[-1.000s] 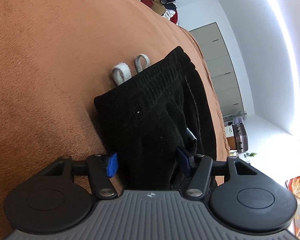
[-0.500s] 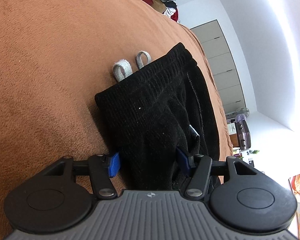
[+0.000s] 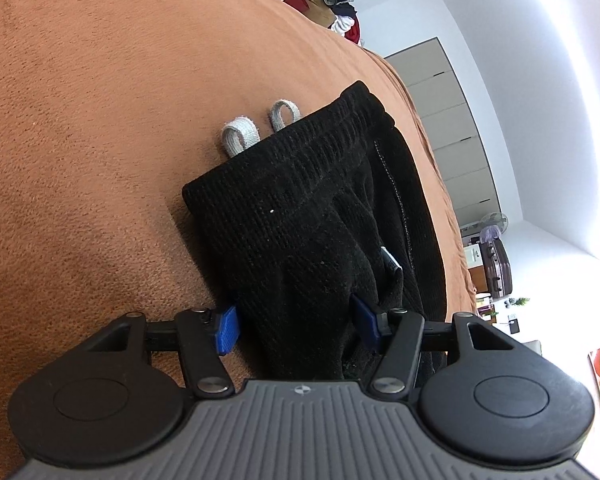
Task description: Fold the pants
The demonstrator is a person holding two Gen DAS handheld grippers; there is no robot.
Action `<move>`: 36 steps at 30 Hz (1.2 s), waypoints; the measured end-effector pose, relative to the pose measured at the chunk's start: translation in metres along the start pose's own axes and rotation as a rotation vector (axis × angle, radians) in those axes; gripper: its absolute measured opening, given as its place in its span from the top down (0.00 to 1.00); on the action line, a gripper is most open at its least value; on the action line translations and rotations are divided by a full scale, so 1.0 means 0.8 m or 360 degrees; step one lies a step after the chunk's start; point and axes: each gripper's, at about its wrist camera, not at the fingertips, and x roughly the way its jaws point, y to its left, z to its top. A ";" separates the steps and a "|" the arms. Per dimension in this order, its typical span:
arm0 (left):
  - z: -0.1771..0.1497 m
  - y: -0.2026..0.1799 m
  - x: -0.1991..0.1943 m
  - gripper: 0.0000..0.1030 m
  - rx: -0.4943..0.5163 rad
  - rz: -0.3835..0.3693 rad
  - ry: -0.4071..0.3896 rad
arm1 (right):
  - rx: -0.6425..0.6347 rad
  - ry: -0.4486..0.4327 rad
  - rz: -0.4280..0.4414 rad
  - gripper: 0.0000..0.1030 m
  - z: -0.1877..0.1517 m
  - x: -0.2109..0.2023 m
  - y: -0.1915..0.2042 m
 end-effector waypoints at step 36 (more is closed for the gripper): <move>0.008 0.012 0.013 0.24 -0.0119 -0.0096 0.0001 | 0.0520 0.0037 -0.0035 0.32 -0.069 -0.033 -0.032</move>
